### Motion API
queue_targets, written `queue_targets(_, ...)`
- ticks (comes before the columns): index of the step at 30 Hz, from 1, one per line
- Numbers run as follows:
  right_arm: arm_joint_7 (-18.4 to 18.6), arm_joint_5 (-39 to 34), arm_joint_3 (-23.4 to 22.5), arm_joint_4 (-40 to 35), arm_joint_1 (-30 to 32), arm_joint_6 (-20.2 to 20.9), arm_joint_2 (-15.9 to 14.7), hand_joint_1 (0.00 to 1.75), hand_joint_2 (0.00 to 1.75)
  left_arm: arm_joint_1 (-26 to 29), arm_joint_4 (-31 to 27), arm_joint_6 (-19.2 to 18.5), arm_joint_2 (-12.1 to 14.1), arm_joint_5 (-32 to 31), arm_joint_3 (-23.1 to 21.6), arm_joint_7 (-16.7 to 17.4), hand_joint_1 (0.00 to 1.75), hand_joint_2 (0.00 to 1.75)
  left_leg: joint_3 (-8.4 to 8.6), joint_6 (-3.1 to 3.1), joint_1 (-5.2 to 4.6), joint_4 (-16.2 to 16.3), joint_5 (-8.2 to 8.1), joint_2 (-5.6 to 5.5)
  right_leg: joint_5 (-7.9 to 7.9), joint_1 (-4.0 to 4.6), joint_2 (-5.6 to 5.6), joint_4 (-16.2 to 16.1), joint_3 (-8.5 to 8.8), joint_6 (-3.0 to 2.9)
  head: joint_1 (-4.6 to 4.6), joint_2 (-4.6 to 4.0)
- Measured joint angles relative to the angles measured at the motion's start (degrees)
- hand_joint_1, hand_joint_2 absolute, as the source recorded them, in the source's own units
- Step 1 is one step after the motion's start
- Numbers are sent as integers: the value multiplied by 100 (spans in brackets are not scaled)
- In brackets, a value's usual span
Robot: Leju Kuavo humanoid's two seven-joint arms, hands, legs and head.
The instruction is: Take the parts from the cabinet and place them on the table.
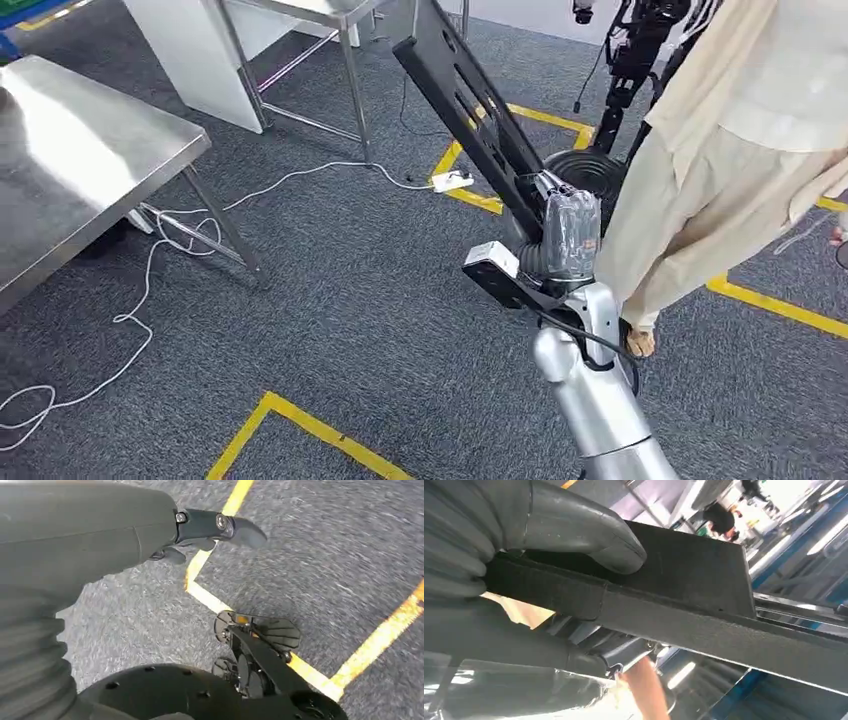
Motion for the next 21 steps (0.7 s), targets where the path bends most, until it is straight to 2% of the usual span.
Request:
queue_targets(1,0,0,2,0,-2,0,6,175,175,0,0,-2,0,0,0,0,0,175,242,27,-2,-465,247,34,-7,8,-53,0,12,-4,0,0)
queue_targets(2,-2,2,2,0,-14,0,17,175,175,-1,0,-4,0,0,0,-2,0,175,524,67,-12,-978,475,126,-14,22,-95,0,26,-12,0,0)
queue_targets(3,-11,13,2,0,-22,0,33,175,175,-6,0,-4,2,0,0,-2,0,175,756,129,-54,-1404,563,388,-19,29,-129,-2,42,-15,0,0)
queue_targets(4,-22,17,0,0,-28,0,37,175,175,-23,0,-7,11,0,0,-2,0,175,779,161,-120,-1458,515,480,-43,102,-171,1,32,27,15,0)
queue_targets(5,-26,22,0,4,-21,0,41,175,175,-28,0,-9,11,0,0,-2,0,175,759,190,-141,-1457,509,405,-41,59,-208,-4,35,34,7,0)
queue_targets(7,-28,31,0,15,-19,0,76,175,175,-22,0,-11,22,0,2,-2,0,175,745,245,-170,-1483,521,295,-45,51,-318,-42,73,89,4,0)
queue_targets(8,-31,31,-2,11,-25,0,103,175,175,-22,0,-11,24,0,4,-2,0,175,834,301,-116,-1589,583,228,-81,99,-302,-19,74,134,6,0)
queue_targets(9,-35,31,-4,20,-33,0,98,175,175,-18,0,-11,17,0,4,-4,0,175,869,303,-103,-1634,609,191,-136,67,-79,106,24,144,28,0)
queue_targets(10,-37,31,-4,20,-42,0,98,175,175,-21,0,-11,20,0,7,-2,0,175,871,335,-83,-1637,623,155,-249,53,89,339,-82,122,15,0)
queue_targets(11,-42,31,-7,30,-36,0,96,175,175,-40,0,-11,22,-2,9,-2,0,175,866,341,-84,-1637,622,87,-440,42,186,796,-308,90,54,0)
queue_targets(12,-42,28,-9,50,-17,0,85,175,175,-47,0,-18,22,-11,11,-4,0,175,858,344,-85,-1637,623,-4,-642,23,218,1330,-589,76,50,0)
queue_targets(13,-42,28,-9,66,0,0,81,175,175,-47,0,-20,22,-11,11,-4,0,175,856,343,-85,-1635,623,-74,-723,21,227,1649,-765,95,55,0)
queue_targets(14,-44,26,-9,79,17,0,79,175,175,-38,0,-20,22,-15,13,-4,0,175,858,341,-83,-1634,624,-151,-700,11,231,1745,-838,138,57,0)
queue_targets(15,-42,24,-13,92,19,0,61,175,175,-31,0,-20,22,-15,13,-2,0,175,860,336,-78,-1631,625,-227,-574,-2,234,1546,-765,205,57,0)
queue_targets(17,-42,22,-13,96,13,0,55,175,175,-24,0,-22,17,-17,13,-2,0,175,872,305,-61,-1613,622,-366,-158,-70,298,635,-349,351,55,0)
queue_targets(18,-44,17,-15,103,8,0,52,175,175,-25,0,-22,20,-18,15,0,0,175,851,260,-57,-1580,605,-425,16,-136,507,154,-129,416,76,0)
queue_targets(19,-55,13,-15,120,4,0,44,175,175,-30,0,-20,31,-17,24,2,0,175,800,200,-100,-1513,576,-480,4,-113,613,48,-76,354,109,0)
queue_targets(20,-61,9,-9,129,8,2,50,175,175,-29,0,-17,31,-18,26,4,0,175,771,172,-85,-1515,587,-509,22,-108,538,50,-72,263,96,0)
queue_targets(21,-63,-2,-9,149,10,2,44,175,175,-18,0,-17,33,-20,31,9,0,175,766,147,-79,-1527,603,-541,20,-76,512,57,-81,216,74,0)
